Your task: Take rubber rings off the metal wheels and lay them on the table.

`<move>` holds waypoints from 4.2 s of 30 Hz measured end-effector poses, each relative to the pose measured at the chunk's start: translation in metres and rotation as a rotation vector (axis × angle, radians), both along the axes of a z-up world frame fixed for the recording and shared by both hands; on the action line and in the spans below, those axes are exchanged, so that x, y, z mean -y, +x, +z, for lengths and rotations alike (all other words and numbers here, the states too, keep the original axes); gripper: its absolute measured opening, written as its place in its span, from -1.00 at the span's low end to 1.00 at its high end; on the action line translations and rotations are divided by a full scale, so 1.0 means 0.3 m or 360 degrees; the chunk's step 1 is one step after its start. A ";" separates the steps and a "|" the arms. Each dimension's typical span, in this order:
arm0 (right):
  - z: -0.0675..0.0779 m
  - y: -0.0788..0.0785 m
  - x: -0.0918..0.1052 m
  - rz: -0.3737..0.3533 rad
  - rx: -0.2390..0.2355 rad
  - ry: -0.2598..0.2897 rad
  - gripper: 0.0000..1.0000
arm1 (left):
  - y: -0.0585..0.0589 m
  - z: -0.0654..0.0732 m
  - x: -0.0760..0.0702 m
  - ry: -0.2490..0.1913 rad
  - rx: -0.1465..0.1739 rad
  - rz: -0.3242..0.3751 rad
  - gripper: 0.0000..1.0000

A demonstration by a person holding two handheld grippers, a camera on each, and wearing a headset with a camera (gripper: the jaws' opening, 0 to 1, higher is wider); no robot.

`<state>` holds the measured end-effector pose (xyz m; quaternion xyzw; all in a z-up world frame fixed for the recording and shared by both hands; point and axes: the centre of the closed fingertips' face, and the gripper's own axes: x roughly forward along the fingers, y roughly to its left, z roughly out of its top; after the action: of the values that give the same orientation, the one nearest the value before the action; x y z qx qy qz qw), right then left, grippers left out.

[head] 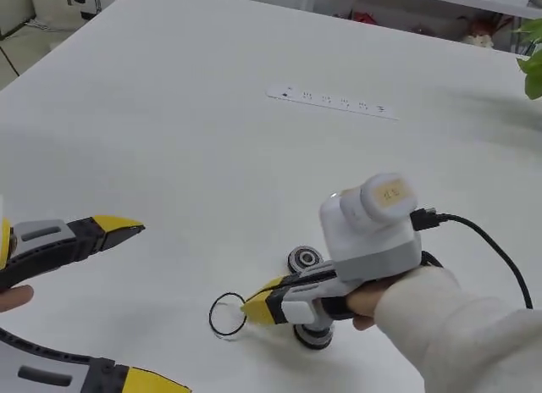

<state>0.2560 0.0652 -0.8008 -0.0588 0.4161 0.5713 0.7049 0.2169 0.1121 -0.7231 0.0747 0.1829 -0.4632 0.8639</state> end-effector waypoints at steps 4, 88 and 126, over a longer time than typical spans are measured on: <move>-0.008 -0.001 0.004 0.0013 0.0019 -0.0025 -0.88 | 0.001 0.003 0.002 -0.0006 0.0003 -0.0003 0.99; 0.046 -0.010 0.317 0.0053 0.0263 0.0073 -0.44 | 0.162 0.197 0.308 -0.0006 0.0300 -0.0397 0.17; -0.023 -0.018 0.308 0.0157 0.0337 0.0023 -0.55 | 0.128 -0.184 0.477 0.0154 0.0030 -0.0589 -0.51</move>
<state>0.2507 -0.0273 -0.8077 -0.1341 0.3317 0.5990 0.7164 0.2553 -0.0311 -0.7782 0.1529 0.1800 -0.6041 0.7611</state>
